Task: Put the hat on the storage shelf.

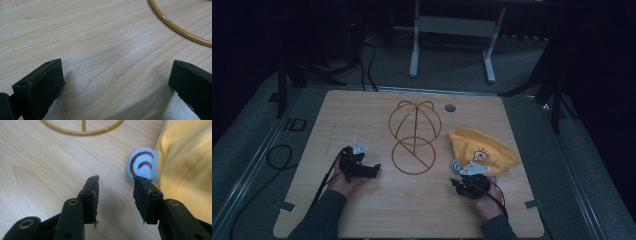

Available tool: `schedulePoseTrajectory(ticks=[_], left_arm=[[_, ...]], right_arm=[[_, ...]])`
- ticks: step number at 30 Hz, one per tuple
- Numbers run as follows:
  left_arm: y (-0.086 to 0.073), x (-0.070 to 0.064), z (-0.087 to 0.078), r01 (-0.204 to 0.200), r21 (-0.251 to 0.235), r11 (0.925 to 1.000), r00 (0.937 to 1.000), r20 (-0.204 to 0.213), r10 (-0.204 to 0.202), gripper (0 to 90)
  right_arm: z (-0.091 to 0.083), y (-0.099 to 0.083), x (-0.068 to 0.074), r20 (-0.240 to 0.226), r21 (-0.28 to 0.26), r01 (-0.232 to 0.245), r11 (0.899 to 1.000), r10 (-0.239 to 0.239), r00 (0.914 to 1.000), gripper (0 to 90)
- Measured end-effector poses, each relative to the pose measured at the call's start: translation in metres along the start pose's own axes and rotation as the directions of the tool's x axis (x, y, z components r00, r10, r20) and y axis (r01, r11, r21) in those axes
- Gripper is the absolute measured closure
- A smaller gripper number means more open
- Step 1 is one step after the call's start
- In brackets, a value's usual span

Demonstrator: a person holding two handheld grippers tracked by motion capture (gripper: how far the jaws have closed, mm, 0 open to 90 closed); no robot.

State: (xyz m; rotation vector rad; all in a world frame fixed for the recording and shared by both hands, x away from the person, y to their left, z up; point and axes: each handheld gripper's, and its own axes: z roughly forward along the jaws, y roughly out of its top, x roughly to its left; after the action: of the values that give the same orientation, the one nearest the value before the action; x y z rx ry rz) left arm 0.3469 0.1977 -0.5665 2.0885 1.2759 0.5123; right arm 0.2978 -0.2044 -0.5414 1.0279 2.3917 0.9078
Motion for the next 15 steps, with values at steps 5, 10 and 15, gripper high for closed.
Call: schedulePoseTrajectory(ticks=[5,10,15], left_arm=[[0.0,0.0,0.0,0.0,0.0,1.0,1.0,0.0,0.0,0.1],[0.0,0.0,0.0,0.0,0.0,1.0,1.0,0.0,0.0,0.1],[0.0,0.0,0.0,0.0,0.0,1.0,1.0,0.0,0.0,0.1]], right_arm=[[0.001,0.011,-0.002,0.014,0.0,0.019,1.0,-0.019,0.9997,53.8],[0.007,0.02,-0.007,0.039,-0.004,0.015,1.0,-0.014,0.9991,52.6],[0.017,0.03,-0.011,0.059,0.013,0.034,0.999,-0.034,0.9977,52.1]])
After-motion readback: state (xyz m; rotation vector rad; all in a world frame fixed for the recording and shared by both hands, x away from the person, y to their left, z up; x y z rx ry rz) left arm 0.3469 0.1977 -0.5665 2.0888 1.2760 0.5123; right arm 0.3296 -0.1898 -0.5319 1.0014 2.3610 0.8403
